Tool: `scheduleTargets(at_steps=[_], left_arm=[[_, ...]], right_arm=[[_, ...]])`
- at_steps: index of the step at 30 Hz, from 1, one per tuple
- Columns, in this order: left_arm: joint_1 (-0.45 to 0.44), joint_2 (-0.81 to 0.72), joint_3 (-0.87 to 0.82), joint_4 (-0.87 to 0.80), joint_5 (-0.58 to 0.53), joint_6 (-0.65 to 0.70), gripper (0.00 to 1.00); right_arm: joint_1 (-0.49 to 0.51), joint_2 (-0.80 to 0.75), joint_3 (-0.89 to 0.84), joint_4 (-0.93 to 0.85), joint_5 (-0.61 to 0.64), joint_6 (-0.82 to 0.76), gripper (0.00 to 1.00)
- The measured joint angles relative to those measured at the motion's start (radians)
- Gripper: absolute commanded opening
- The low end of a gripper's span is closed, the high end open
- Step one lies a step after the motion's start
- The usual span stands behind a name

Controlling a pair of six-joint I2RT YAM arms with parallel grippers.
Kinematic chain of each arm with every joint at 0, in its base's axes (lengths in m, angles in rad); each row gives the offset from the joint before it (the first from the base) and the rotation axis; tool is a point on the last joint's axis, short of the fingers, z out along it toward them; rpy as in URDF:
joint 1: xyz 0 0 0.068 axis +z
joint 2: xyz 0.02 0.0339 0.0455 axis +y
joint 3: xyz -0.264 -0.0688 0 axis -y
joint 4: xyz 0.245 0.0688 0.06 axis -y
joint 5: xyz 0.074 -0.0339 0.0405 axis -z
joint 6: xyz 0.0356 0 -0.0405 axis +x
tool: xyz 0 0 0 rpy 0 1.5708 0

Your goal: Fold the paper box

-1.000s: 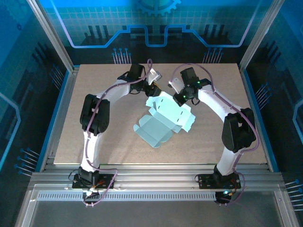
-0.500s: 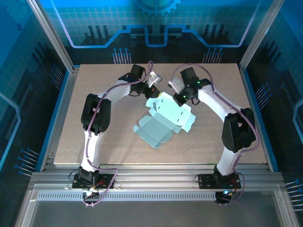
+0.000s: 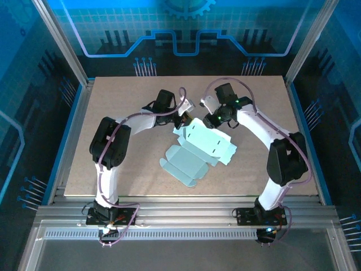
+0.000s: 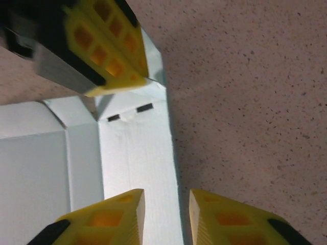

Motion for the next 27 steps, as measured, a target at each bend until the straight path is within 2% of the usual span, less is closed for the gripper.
scheduleTargets(at_steps=[4, 9, 16, 23, 27], left_arm=[[-0.001, -0.035, -0.082, 0.133, -0.042, -0.017, 0.0], [-0.001, -0.069, -0.175, 0.302, -0.07, -0.017, 0.0], [-0.021, -0.076, -0.245, 0.494, -0.13, 0.005, 0.0], [-0.042, -0.043, -0.356, 0.85, -0.114, 0.031, 0.0], [-0.043, -0.018, -0.391, 0.986, -0.118, 0.028, 0.0]], right_arm=[[-0.036, -0.066, -0.039, 0.04, -0.082, 0.052, 0.44], [-0.125, -0.088, -0.047, 0.053, -0.173, 0.121, 0.46], [-0.138, -0.088, -0.047, 0.049, -0.193, 0.141, 0.47], [-0.149, -0.043, -0.008, 0.035, -0.208, 0.178, 0.46], [-0.152, 0.013, 0.038, 0.023, -0.212, 0.193, 0.46]])
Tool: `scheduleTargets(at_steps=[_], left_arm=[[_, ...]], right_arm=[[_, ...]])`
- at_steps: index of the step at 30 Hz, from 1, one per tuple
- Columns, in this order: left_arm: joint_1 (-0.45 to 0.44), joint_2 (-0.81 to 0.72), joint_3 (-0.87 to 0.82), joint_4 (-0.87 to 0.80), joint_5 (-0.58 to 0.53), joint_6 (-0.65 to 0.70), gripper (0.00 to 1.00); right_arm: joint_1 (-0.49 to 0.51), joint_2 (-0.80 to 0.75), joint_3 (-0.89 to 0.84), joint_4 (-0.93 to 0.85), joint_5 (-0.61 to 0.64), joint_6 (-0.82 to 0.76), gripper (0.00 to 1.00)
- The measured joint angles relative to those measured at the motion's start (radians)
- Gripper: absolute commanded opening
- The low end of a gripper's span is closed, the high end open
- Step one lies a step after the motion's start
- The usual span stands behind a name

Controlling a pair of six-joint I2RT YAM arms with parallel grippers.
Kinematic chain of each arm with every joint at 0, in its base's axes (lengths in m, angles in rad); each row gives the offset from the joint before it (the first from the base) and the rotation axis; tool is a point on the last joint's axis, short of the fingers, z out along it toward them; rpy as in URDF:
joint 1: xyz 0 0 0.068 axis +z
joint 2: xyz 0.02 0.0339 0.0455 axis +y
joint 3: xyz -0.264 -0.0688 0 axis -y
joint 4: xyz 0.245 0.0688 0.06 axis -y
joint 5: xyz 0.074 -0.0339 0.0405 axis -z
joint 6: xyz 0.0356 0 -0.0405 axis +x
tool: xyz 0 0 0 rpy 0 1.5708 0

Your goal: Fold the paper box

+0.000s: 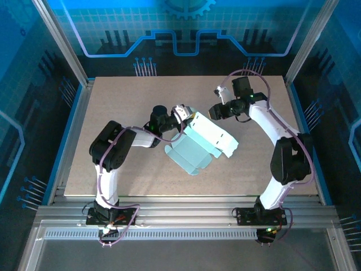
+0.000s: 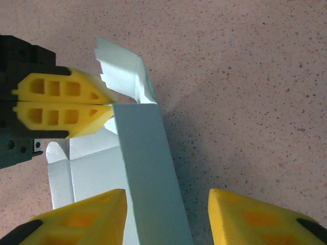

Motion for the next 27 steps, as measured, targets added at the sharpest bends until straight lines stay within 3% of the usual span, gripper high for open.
scheduleTargets(at_steps=[17, 27], left_arm=[[-0.08, 0.009, -0.147, 0.349, -0.166, -0.217, 0.0], [-0.161, 0.009, -0.235, 0.378, -0.32, -0.305, 0.0]], right_arm=[[0.003, 0.021, -0.01, -0.008, -0.029, 0.011, 0.46], [0.023, 0.021, -0.082, 0.006, -0.063, 0.011, 0.45]])
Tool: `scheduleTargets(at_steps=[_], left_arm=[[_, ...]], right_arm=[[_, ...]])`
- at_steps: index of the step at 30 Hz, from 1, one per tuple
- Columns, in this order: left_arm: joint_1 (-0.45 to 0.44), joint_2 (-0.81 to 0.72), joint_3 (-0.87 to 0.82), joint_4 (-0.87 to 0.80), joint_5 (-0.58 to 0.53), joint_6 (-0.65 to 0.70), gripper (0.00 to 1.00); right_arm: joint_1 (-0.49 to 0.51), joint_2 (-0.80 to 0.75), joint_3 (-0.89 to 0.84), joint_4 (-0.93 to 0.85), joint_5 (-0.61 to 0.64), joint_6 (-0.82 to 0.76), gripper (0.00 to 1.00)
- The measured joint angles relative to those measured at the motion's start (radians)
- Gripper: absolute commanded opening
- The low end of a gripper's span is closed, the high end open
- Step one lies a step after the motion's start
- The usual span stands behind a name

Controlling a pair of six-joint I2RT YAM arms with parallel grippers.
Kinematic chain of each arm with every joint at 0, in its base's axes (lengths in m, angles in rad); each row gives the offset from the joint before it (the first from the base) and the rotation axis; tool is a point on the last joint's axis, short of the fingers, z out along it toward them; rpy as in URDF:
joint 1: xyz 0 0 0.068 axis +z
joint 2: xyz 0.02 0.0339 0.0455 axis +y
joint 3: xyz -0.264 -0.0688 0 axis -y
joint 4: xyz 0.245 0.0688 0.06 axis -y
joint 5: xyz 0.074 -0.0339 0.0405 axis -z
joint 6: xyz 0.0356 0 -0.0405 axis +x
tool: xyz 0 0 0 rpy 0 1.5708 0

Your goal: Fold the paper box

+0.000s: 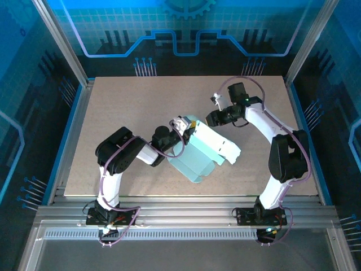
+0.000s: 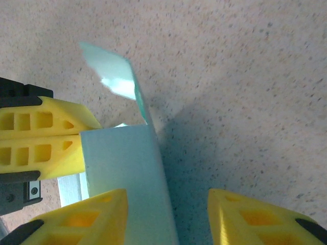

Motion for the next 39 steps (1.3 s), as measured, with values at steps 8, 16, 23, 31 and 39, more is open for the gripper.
scheduleTargets(at_steps=[8, 16, 23, 31, 39], left_arm=[[-0.058, 0.014, 0.0, -0.002, -0.108, -0.01, 0.0], [-0.099, 0.0, -0.064, 0.015, -0.182, -0.028, 0.0], [-0.109, -0.001, -0.066, 0.016, -0.222, -0.034, 0.0], [-0.11, -0.001, -0.064, 0.016, -0.226, -0.054, 0.0], [-0.11, -0.001, -0.055, 0.015, -0.229, -0.067, 0.0]], right_arm=[[0.014, -0.014, -0.066, 0.047, 0.008, 0.034, 0.42], [0.045, -0.08, -0.136, 0.082, 0.008, 0.092, 0.44], [0.058, -0.19, -0.163, 0.079, 0.047, 0.081, 0.43], [0.172, -0.222, -0.163, 0.075, 0.249, -0.061, 0.4], [0.208, -0.224, -0.214, 0.067, 0.391, -0.206, 0.39]])
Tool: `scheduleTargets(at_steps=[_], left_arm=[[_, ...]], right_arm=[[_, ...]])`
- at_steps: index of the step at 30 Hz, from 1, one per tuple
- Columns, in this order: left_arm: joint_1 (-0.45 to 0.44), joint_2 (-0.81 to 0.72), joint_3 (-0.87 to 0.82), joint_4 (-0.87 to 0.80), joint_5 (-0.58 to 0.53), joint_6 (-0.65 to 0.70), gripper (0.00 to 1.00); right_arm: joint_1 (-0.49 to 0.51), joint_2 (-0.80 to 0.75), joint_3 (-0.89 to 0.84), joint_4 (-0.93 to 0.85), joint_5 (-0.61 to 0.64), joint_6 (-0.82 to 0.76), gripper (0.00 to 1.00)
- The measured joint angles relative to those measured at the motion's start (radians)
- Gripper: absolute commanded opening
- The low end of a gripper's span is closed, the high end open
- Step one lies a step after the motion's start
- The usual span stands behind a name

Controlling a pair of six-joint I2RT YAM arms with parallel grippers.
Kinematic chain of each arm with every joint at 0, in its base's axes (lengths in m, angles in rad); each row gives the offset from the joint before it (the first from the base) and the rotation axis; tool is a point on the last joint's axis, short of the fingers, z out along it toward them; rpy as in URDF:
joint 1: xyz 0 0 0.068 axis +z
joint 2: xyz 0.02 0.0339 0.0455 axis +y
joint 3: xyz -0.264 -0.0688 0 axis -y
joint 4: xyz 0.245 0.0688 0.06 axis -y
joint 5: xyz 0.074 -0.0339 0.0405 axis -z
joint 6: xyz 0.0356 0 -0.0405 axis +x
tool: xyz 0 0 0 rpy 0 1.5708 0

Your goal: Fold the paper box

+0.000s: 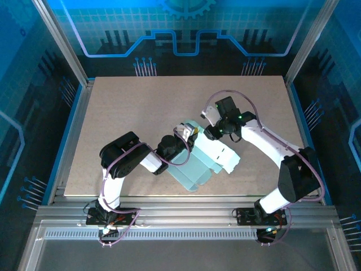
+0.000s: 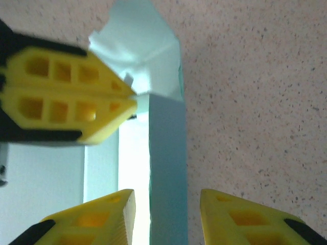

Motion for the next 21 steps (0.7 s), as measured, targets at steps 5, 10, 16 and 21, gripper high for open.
scheduleTargets(at_steps=[5, 10, 16, 21], left_arm=[[0.0, 0.002, 0.017, -0.001, 0.0, -0.015, 0.0], [-0.003, 0.006, 0.019, -0.002, 0.003, -0.021, 0.0], [-0.003, 0.011, 0.019, -0.011, 0.003, -0.021, 0.0], [-0.003, 0.011, 0.019, -0.011, 0.002, -0.021, 0.09]], right_arm=[[0.062, -0.017, -0.068, 0.003, 0.114, -0.063, 0.31], [0.124, -0.031, -0.116, 0.034, 0.285, -0.109, 0.14], [0.145, -0.031, -0.126, 0.07, 0.443, -0.135, 0.0], [0.181, -0.031, -0.149, 0.107, 0.524, -0.137, 0.0]])
